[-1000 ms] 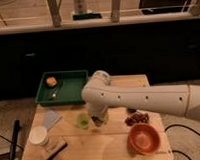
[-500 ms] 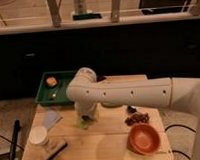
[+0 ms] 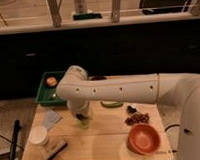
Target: Stack cups into tray
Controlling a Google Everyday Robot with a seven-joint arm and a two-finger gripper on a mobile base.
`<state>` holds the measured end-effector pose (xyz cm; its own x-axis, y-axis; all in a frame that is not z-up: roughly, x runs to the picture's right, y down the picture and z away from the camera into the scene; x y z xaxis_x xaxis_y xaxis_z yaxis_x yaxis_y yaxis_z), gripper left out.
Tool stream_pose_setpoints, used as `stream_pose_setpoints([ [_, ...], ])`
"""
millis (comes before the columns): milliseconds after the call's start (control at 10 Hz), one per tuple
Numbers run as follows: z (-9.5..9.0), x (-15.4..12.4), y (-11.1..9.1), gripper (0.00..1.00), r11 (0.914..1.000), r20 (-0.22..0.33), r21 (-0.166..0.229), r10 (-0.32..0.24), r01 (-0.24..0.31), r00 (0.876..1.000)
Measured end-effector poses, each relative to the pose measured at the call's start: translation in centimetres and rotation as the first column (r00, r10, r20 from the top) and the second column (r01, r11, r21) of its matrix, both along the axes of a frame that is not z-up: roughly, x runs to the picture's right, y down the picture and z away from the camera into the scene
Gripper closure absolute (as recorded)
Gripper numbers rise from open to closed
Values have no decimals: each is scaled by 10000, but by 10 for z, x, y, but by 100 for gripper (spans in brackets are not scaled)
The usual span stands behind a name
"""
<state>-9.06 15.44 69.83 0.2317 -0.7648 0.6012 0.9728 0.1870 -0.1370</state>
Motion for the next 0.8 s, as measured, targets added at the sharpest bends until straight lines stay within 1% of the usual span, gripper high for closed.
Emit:
stream_pose_setpoints([
  [200, 6, -7, -1, 100, 9999, 9, -36, -101, 101, 9999],
  [500, 20, -9, -3, 100, 9998, -136, -136, -140, 139, 9998],
  [600, 26, -10, -2, 95, 9997, -187, -200, -130, 127, 9997],
  [700, 31, -10, -1, 86, 9995, -230, -302, -93, 86, 9997],
  [800, 40, -8, 0, 73, 9989, -304, -461, 4, -18, 9995],
])
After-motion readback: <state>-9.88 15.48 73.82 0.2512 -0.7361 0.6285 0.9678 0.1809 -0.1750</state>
